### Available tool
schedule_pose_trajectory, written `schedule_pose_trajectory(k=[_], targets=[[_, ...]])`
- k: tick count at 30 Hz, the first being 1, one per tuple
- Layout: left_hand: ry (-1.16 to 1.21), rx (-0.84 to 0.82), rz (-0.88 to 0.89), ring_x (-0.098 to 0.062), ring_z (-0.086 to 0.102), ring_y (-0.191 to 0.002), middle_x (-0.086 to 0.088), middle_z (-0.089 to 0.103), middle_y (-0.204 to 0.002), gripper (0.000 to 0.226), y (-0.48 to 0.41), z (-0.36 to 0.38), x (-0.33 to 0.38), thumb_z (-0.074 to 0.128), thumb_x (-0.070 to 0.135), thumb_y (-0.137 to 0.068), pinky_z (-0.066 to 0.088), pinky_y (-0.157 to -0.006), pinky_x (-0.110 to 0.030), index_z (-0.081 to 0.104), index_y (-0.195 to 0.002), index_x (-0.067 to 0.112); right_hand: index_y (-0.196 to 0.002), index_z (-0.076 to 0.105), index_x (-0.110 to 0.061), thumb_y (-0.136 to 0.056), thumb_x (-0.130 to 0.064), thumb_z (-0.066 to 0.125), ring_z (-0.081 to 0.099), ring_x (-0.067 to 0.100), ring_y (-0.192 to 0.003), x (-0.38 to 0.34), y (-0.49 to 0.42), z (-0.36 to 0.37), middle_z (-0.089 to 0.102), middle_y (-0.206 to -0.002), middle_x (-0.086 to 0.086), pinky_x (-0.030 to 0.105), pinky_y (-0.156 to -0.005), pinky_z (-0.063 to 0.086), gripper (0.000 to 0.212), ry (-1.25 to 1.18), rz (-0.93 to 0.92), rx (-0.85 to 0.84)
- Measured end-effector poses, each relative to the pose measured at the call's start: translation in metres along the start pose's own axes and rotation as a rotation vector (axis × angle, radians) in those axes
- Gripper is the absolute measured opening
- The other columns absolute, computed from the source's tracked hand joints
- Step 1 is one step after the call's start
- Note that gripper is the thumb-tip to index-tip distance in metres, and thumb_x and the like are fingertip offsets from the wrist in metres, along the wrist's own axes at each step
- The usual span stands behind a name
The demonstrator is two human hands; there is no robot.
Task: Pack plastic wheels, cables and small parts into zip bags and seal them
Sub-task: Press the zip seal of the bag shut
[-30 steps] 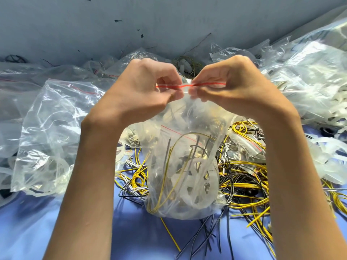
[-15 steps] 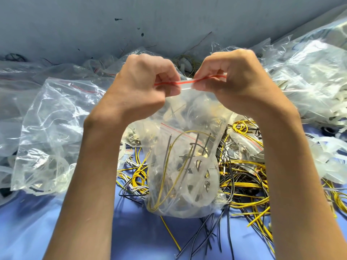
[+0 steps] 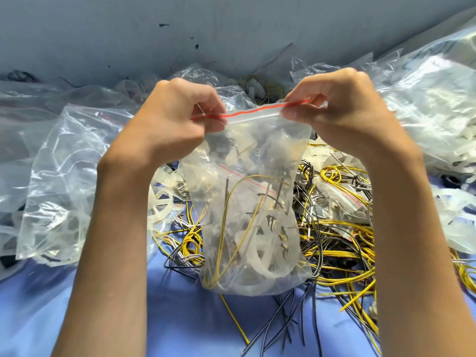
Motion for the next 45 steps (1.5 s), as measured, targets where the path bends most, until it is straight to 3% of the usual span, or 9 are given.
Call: schedule_pose_trajectory(k=[5,10,16,20,24,29,33,37,45], targets=[[0.010,0.096,0.037,0.010,0.053,-0.055,0.014,0.061,-0.067,0.023,0.000,-0.010,0.002,0.074,0.004,-0.077,0.039,-0.059,-0.002,0.067,-0.082,0.025,-0.083,0.071,-0.028,-0.077,-0.017,0.074,0.044,-0.004,-0.048,-0.005,0.000,-0.010,0.055,-0.058,-0.011,0.007,-0.050,0.031,0.013,-0.039,-0.048,0.071],[-0.013,0.024,-0.037,0.007,0.052,-0.056,0.009,0.063,-0.070,0.017,0.000,-0.005,-0.015,0.077,0.014,-0.077,0.038,-0.058,-0.004,0.066,-0.078,0.028,-0.083,0.073,-0.020,-0.075,-0.024,0.079,0.049,0.010,-0.057,0.001,0.001,-0.010,0.066,-0.068,0.011,0.022,-0.057,0.042,0.011,-0.112,-0.011,0.109],[-0.065,0.033,-0.082,0.014,0.053,-0.055,0.012,0.063,-0.069,0.024,0.002,-0.014,-0.034,0.077,0.012,-0.076,0.037,-0.057,-0.001,0.063,-0.072,0.031,-0.076,0.069,-0.025,-0.081,-0.024,0.073,0.049,0.005,-0.052,0.023,0.001,-0.001,0.063,-0.066,-0.002,0.008,-0.045,0.033,0.006,-0.110,0.110,-0.012],[-0.043,0.078,-0.076,0.015,0.053,-0.054,0.013,0.063,-0.068,0.020,0.001,-0.015,-0.035,0.077,0.008,-0.075,0.036,-0.056,0.002,0.066,-0.075,0.025,-0.076,0.067,-0.023,-0.082,-0.021,0.070,0.047,-0.004,-0.050,0.017,0.002,-0.006,0.058,-0.062,-0.009,0.007,-0.048,0.033,0.006,-0.085,0.072,0.012],[-0.012,0.087,-0.070,0.015,0.052,-0.052,0.013,0.062,-0.068,0.018,0.002,-0.015,-0.034,0.076,0.005,-0.076,0.036,-0.056,0.002,0.068,-0.078,0.021,-0.075,0.066,-0.022,-0.083,-0.021,0.067,0.045,-0.002,-0.052,0.011,0.003,-0.005,0.060,-0.064,-0.003,0.011,-0.049,0.033,0.009,-0.101,0.060,-0.006],[0.044,0.094,-0.125,0.000,0.055,-0.060,0.003,0.069,-0.076,0.017,0.004,-0.016,-0.041,0.078,0.016,-0.075,0.040,-0.058,-0.004,0.066,-0.074,0.028,-0.071,0.066,-0.018,-0.079,-0.015,0.068,0.037,0.000,-0.046,0.009,0.003,-0.010,0.048,-0.045,-0.017,0.008,-0.044,0.026,0.008,-0.153,0.072,0.059],[0.011,0.072,-0.166,0.003,0.056,-0.057,0.005,0.067,-0.075,0.018,0.006,-0.019,-0.053,0.077,0.015,-0.077,0.038,-0.055,0.000,0.065,-0.074,0.028,-0.073,0.069,-0.015,-0.080,-0.015,0.066,0.048,0.003,-0.056,0.014,0.001,-0.007,0.057,-0.054,-0.013,0.014,-0.055,0.040,0.007,-0.177,0.113,0.067],[0.017,0.115,-0.180,0.009,0.051,-0.049,0.009,0.064,-0.068,0.019,0.006,-0.024,-0.057,0.077,0.011,-0.076,0.034,-0.049,0.000,0.066,-0.073,0.026,-0.076,0.066,-0.012,-0.087,-0.015,0.060,0.063,0.011,-0.067,0.016,0.003,0.007,0.069,-0.073,0.004,0.036,-0.077,0.055,0.012,-0.223,0.150,-0.053],[0.059,0.053,-0.158,-0.007,0.046,-0.057,-0.001,0.063,-0.066,0.019,0.005,-0.019,-0.055,0.077,0.015,-0.077,0.038,-0.054,-0.013,0.066,-0.069,0.029,-0.068,0.066,-0.012,-0.080,-0.010,0.062,0.056,0.007,-0.056,0.007,0.002,-0.004,0.066,-0.064,0.006,0.027,-0.059,0.049,0.013,-0.194,0.103,0.034]])
Point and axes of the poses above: each hand's wrist, its own y-axis away from the middle knuckle, its own z-axis out of the palm, x = y × z, the point moved 9 cm from there along -y, towards the middle knuckle
